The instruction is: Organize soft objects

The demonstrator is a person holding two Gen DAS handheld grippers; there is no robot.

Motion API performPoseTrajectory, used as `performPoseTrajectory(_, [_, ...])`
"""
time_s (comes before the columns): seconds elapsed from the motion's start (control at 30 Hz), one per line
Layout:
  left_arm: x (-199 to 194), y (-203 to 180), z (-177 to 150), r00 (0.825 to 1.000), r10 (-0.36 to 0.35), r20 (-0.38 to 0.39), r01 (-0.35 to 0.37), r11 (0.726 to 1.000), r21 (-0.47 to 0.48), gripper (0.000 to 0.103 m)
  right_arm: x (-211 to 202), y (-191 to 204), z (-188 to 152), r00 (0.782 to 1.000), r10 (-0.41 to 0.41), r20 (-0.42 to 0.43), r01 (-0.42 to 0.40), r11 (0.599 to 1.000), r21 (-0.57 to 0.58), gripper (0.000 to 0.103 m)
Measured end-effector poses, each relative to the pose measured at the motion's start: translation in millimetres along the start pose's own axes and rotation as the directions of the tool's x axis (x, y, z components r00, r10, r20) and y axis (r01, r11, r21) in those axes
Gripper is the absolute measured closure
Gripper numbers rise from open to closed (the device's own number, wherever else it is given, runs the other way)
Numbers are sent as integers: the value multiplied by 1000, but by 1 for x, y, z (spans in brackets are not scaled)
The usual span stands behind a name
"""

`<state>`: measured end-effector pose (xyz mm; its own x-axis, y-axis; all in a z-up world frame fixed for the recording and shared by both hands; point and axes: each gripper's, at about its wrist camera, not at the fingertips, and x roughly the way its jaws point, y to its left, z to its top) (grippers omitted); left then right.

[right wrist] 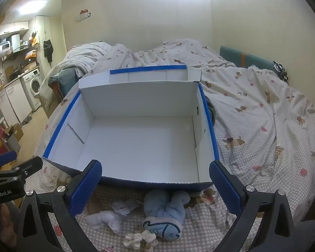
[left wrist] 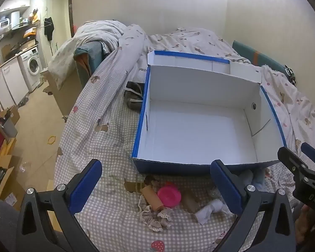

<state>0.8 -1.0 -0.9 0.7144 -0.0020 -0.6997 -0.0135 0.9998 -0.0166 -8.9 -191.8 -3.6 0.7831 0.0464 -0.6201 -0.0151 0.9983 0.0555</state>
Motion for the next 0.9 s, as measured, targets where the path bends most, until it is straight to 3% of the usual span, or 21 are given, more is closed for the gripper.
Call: performPoseTrajectory(0.9, [-2, 2, 2, 1000, -11, 0, 11, 1000, -18, 0, 3, -1, -1, 1000, -2, -12, 2, 1000, 4, 0])
